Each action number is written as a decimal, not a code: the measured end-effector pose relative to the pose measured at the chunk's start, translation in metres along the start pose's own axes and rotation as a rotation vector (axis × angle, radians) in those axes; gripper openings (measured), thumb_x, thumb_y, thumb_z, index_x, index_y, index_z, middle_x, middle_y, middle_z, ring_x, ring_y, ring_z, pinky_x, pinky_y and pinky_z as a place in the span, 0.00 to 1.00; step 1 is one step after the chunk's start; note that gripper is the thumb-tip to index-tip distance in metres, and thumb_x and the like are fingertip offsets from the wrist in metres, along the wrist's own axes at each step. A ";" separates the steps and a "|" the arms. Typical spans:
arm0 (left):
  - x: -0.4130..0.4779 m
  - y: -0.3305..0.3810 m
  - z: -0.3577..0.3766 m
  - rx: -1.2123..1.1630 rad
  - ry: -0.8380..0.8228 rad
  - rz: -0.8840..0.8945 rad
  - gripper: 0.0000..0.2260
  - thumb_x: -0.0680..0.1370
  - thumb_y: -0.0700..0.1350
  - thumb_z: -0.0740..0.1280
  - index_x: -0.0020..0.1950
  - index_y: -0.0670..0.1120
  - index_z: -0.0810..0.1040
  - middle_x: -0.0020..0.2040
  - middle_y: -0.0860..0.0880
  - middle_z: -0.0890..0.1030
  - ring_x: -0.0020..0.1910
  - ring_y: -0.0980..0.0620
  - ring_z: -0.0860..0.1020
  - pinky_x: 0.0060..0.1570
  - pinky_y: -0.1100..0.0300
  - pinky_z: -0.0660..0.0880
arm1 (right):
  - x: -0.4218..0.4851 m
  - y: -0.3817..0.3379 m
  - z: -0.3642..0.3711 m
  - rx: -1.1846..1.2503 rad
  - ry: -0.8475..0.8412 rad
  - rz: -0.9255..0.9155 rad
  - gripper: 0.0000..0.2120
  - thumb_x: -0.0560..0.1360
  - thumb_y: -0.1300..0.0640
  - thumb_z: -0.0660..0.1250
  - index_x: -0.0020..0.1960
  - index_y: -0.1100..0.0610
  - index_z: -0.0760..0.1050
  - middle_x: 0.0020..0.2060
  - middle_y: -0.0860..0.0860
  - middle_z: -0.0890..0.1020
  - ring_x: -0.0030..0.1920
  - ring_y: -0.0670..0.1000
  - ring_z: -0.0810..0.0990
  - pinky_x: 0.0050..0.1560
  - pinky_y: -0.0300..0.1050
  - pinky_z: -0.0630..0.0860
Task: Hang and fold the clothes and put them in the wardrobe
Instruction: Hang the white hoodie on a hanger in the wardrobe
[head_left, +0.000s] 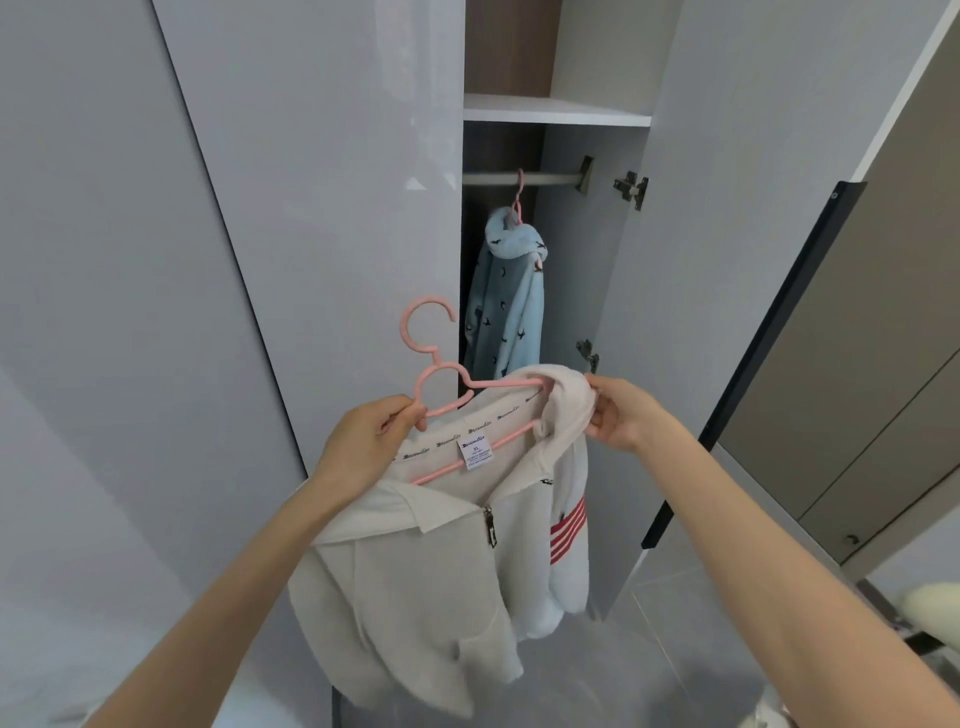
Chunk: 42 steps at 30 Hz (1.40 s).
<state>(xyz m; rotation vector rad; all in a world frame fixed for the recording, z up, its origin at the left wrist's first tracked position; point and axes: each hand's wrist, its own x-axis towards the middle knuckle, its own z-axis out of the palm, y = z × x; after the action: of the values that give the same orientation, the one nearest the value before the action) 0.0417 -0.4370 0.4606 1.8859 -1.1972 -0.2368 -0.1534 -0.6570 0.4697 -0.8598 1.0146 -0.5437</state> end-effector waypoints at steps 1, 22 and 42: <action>0.000 0.002 0.002 -0.006 -0.040 0.005 0.13 0.80 0.48 0.61 0.36 0.50 0.77 0.24 0.57 0.69 0.26 0.57 0.64 0.31 0.62 0.60 | 0.000 -0.003 0.001 0.022 -0.031 -0.008 0.06 0.79 0.56 0.64 0.46 0.57 0.76 0.30 0.50 0.83 0.30 0.48 0.82 0.29 0.38 0.79; 0.044 0.019 0.007 -0.014 -0.108 0.002 0.18 0.82 0.49 0.58 0.32 0.48 0.68 0.27 0.54 0.64 0.24 0.57 0.60 0.26 0.65 0.56 | 0.051 -0.018 -0.021 0.347 -0.012 -0.152 0.07 0.81 0.62 0.59 0.47 0.62 0.74 0.31 0.53 0.82 0.32 0.49 0.80 0.30 0.41 0.80; 0.146 0.089 0.102 -0.173 -0.014 -0.190 0.19 0.80 0.51 0.60 0.31 0.47 0.68 0.21 0.57 0.64 0.21 0.59 0.59 0.23 0.69 0.58 | 0.140 -0.090 -0.040 -1.074 0.132 -0.725 0.14 0.78 0.53 0.62 0.51 0.58 0.58 0.43 0.55 0.76 0.36 0.55 0.78 0.31 0.50 0.75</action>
<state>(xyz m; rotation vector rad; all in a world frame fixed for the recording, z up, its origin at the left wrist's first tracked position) 0.0030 -0.6273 0.5045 1.8475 -0.9738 -0.4443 -0.1280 -0.8267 0.4632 -2.2178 1.0877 -0.6513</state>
